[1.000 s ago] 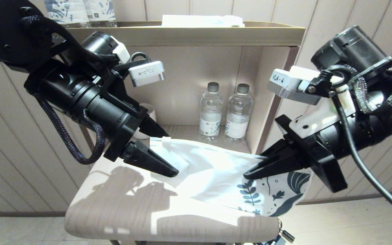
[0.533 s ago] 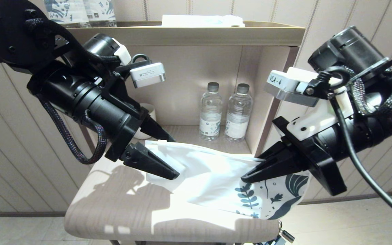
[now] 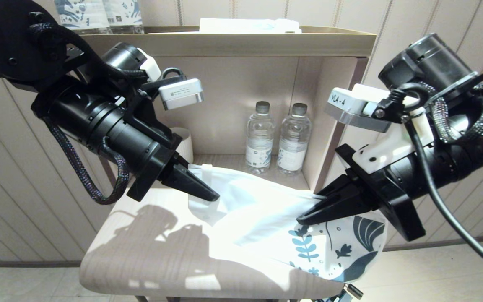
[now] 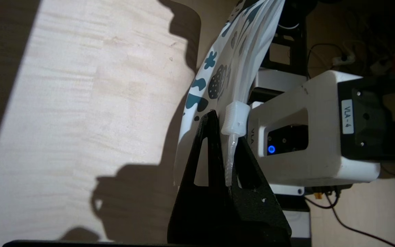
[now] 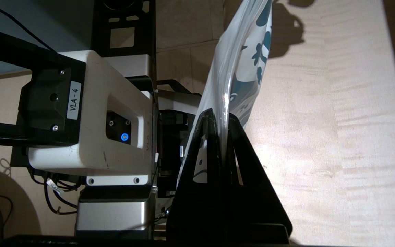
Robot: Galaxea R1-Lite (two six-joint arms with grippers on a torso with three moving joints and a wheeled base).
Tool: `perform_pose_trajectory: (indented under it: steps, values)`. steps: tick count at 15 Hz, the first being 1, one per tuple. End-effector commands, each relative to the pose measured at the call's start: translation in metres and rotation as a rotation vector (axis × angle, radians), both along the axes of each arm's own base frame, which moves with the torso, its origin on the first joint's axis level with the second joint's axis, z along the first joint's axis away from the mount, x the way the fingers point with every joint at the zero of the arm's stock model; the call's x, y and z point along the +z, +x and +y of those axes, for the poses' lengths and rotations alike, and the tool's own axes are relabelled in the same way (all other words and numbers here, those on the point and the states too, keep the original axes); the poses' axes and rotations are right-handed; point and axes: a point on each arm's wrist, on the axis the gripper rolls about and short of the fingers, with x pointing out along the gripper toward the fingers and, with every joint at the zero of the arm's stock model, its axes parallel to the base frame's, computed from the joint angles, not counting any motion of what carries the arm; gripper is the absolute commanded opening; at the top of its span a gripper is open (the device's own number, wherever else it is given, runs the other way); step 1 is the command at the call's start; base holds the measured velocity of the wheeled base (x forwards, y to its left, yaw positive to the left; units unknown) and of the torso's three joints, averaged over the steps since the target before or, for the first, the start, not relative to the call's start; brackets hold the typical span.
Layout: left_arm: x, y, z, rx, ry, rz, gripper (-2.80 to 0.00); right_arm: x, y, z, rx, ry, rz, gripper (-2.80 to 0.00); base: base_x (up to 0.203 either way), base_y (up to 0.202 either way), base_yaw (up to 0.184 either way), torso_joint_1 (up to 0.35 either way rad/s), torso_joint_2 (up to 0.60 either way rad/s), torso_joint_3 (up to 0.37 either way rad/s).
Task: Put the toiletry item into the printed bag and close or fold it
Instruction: Hand it to the other hand
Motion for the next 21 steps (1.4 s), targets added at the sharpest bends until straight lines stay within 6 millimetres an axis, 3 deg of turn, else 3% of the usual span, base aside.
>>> perform_pose_trajectory:
  steps: [1,12,13,21]
  values:
    - [-0.0001,-0.001,0.0004,-0.005,-0.001,0.004,-2.8,-0.0006,0.0002,-0.0001,0.004,0.0,0.003,-2.8,0.0,0.0,0.0,0.0,0.0,0.0]
    - [-0.0041,0.0007,-0.0007,-0.005,0.007,0.021,-2.8,-0.0021,-0.0009,-0.0015,-0.002,-0.001,0.008,-2.8,0.0,0.0,0.0,0.0,0.0,0.0]
    - [-0.004,0.0011,-0.0009,-0.003,0.007,0.02,-2.8,-0.0028,-0.001,-0.0016,-0.006,-0.003,0.013,0.0,0.0,0.0,0.0,0.0,0.0,0.0]
    - [-0.0084,-0.0058,0.003,-0.007,0.008,0.049,-2.8,0.0065,-0.0005,-0.0002,-0.009,0.035,-0.031,0.0,0.0,0.0,0.0,0.0,0.0,0.0]
